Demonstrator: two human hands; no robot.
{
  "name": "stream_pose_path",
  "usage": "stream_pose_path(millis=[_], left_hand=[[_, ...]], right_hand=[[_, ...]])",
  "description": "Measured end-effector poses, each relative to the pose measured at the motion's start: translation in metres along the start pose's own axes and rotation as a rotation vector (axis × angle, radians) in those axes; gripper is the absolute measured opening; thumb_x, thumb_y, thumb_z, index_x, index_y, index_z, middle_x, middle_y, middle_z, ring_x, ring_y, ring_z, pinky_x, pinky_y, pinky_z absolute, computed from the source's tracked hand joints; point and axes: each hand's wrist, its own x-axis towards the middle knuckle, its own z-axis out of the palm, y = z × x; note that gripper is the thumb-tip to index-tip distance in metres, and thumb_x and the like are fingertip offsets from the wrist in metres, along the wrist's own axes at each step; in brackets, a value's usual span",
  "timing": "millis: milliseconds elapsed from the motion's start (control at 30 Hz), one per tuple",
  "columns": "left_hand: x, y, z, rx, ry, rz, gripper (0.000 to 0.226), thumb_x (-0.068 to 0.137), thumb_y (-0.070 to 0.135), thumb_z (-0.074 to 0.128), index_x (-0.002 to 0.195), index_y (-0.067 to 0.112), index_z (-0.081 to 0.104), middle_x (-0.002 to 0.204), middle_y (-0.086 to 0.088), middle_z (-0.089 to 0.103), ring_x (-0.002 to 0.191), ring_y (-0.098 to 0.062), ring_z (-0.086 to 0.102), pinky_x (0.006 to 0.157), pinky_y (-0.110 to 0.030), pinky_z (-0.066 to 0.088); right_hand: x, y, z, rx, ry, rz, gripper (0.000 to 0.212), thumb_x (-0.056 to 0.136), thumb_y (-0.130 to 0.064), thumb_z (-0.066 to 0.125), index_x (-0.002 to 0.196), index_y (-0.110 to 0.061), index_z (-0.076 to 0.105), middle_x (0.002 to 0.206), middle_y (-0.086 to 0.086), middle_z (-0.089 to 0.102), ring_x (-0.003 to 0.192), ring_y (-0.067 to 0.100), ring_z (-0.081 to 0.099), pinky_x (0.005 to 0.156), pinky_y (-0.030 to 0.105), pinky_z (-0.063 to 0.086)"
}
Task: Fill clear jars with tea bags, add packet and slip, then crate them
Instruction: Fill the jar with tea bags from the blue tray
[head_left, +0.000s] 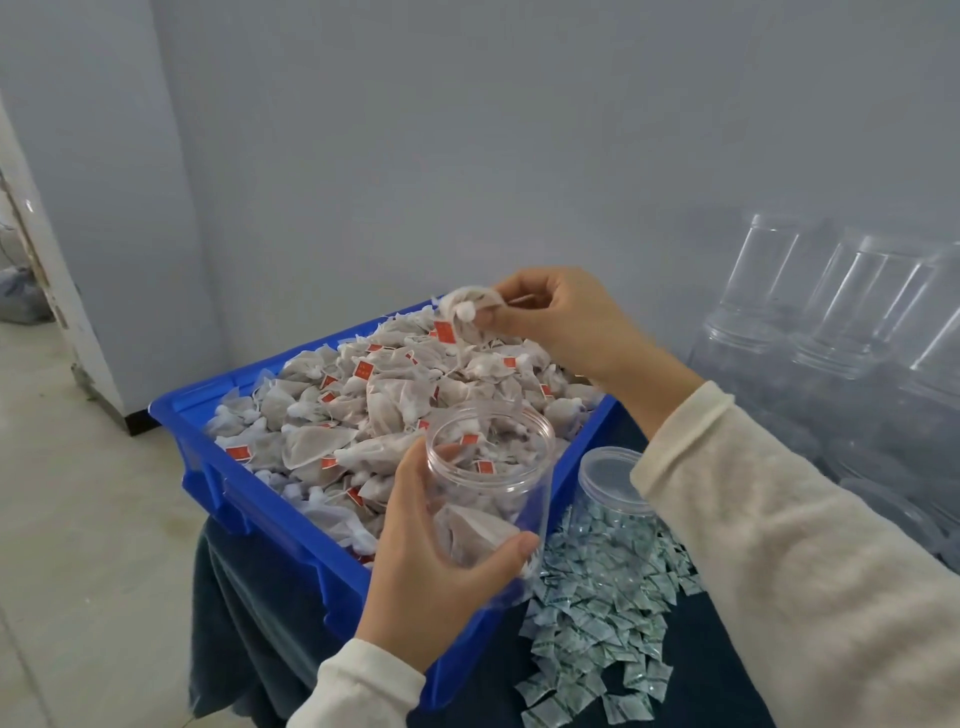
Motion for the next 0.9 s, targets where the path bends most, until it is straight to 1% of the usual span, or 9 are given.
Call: stream_pose_path(millis=[67,100,200,367,433,500,567,667,900], left_hand=[[0.000,0.000,0.001,0.000,0.000,-0.014,0.108,0.053,0.061,0.081,0.143,0.036,0.026,0.133,0.025,0.047,0.125,-0.001,0.047,0.106,-0.036,0.043],[0.000,0.000,0.001,0.004,0.002,-0.012,0.107,0.053,0.062,0.080,0.143,0.036,0.027,0.132,0.027,0.047,0.124,0.001,0.047,0.106,-0.031,0.042],[0.000,0.000,0.002,0.014,0.008,0.001,0.098,0.055,0.061,0.079,0.138,0.038,0.032,0.127,0.030,0.049,0.121,0.004,0.048,0.102,-0.024,0.041],[0.000,0.000,0.002,0.020,0.015,0.008,0.100,0.056,0.057,0.080,0.140,0.035,0.031,0.130,0.025,0.049,0.124,-0.002,0.048,0.106,-0.037,0.042],[0.000,0.000,0.003,0.027,0.019,0.013,0.100,0.055,0.057,0.080,0.140,0.036,0.031,0.129,0.025,0.050,0.123,-0.002,0.049,0.106,-0.039,0.043],[0.000,0.001,0.004,0.042,0.028,0.022,0.099,0.055,0.059,0.079,0.139,0.037,0.031,0.127,0.028,0.049,0.121,0.000,0.049,0.104,-0.038,0.044],[0.000,0.001,0.004,0.051,0.038,0.034,0.097,0.056,0.061,0.079,0.138,0.041,0.030,0.125,0.030,0.049,0.120,0.002,0.049,0.101,-0.032,0.045],[-0.001,0.002,0.004,0.056,0.046,0.035,0.097,0.055,0.069,0.076,0.137,0.047,0.029,0.124,0.032,0.048,0.117,0.005,0.050,0.094,-0.023,0.044],[-0.001,0.001,0.004,0.071,0.043,0.020,0.102,0.053,0.068,0.076,0.139,0.043,0.027,0.124,0.030,0.049,0.117,0.001,0.051,0.100,-0.035,0.047]], right_hand=[[-0.007,-0.013,-0.010,0.020,0.036,-0.037,0.011,0.078,-0.027,0.078,0.086,-0.020,0.073,0.081,-0.004,0.074,0.075,0.014,0.068,0.077,0.028,0.055],[-0.012,-0.018,-0.013,0.039,0.044,-0.052,0.013,0.077,-0.028,0.078,0.086,-0.020,0.073,0.081,-0.003,0.074,0.075,0.016,0.068,0.078,0.030,0.056],[-0.028,-0.028,-0.022,0.124,0.045,-0.067,0.020,0.067,-0.035,0.078,0.081,-0.022,0.073,0.076,-0.006,0.073,0.073,0.011,0.065,0.079,0.026,0.056],[-0.050,-0.019,-0.021,0.050,0.018,-0.042,0.012,0.074,-0.023,0.080,0.083,-0.020,0.072,0.079,-0.007,0.075,0.072,0.004,0.069,0.068,0.015,0.054],[-0.057,-0.012,-0.015,-0.042,0.005,-0.024,0.013,0.074,-0.023,0.081,0.083,-0.020,0.072,0.080,-0.009,0.074,0.073,0.004,0.070,0.069,0.017,0.055],[-0.063,-0.006,-0.009,-0.135,-0.018,-0.021,0.015,0.073,-0.027,0.082,0.083,-0.021,0.072,0.080,-0.010,0.073,0.072,0.005,0.068,0.068,0.020,0.055],[-0.069,-0.002,-0.003,-0.183,-0.044,-0.044,0.015,0.072,-0.031,0.082,0.081,-0.026,0.071,0.078,-0.016,0.071,0.067,-0.001,0.063,0.062,0.014,0.049],[-0.073,0.000,0.001,-0.239,-0.040,-0.077,0.016,0.073,-0.035,0.082,0.081,-0.028,0.071,0.081,-0.020,0.068,0.070,-0.001,0.063,0.063,0.011,0.049],[-0.078,-0.004,0.002,-0.355,-0.053,-0.126,0.022,0.074,-0.038,0.080,0.085,-0.021,0.072,0.080,-0.014,0.065,0.077,0.000,0.059,0.071,0.015,0.049]])
